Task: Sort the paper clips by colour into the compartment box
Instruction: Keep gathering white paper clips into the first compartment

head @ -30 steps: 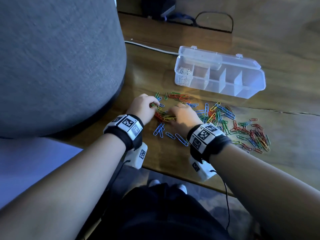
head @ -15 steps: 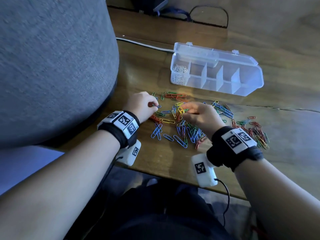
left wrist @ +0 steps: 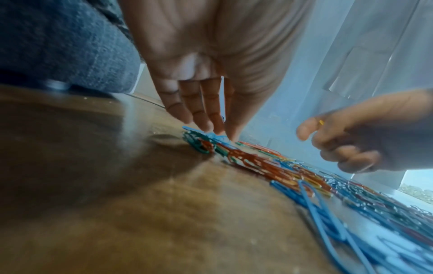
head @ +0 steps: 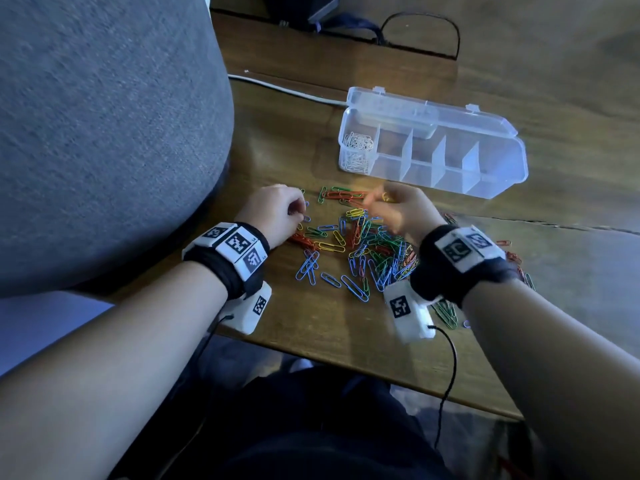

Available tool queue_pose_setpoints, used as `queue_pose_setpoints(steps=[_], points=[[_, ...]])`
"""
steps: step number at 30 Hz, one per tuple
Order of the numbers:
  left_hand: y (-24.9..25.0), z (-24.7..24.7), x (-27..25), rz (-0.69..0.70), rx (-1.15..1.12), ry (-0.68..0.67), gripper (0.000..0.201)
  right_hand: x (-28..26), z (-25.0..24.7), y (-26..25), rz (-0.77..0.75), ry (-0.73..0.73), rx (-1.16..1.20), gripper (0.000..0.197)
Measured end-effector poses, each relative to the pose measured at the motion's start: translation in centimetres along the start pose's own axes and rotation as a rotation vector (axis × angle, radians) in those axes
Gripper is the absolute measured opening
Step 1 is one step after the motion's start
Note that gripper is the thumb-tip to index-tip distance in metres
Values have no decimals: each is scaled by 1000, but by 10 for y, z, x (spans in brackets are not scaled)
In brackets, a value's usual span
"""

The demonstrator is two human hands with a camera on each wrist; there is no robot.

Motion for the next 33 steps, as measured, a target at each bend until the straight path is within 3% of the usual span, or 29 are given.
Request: queue_pose_setpoints(steps=[3, 5, 9, 12, 16, 21, 23, 28, 33], points=[[-3, -1, -1, -24, 7, -13, 8, 17, 10, -5, -125, -3, -650, 20], [-6, -4, 0, -38, 9, -29, 13, 22, 14, -7, -155, 1, -785, 24], [-8, -11, -1, 0, -16, -12, 15, 25, 16, -9, -128, -20, -833, 21], [-7, -9, -1, 28, 26, -75, 13, 24, 11, -11, -68, 0, -685, 10], [-5, -5, -1, 6, 93, -152, 13, 14, 2, -7, -5, 57, -231, 9], [1, -3, 1, 9, 177, -226, 11, 3, -1, 3, 194, -68, 238, 4], [3, -1, 3, 0, 209, -270, 10, 1, -3, 8, 240, -91, 379, 12], [5, 0, 8, -3, 250, -337, 9, -4, -9, 11, 240, -120, 459, 9], [1, -8, 6, -14, 191, -226, 10, -8, -11, 13, 260, -60, 480, 16]])
Point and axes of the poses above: each hand's wrist, its own x-axis towards the middle knuckle, its own z-axis out of the palm, y = z × x, the point moved 1 cm from there along x, towards the middle knuckle, and after that the axes turned 15 degrees about -x, right-handed, at the moved point
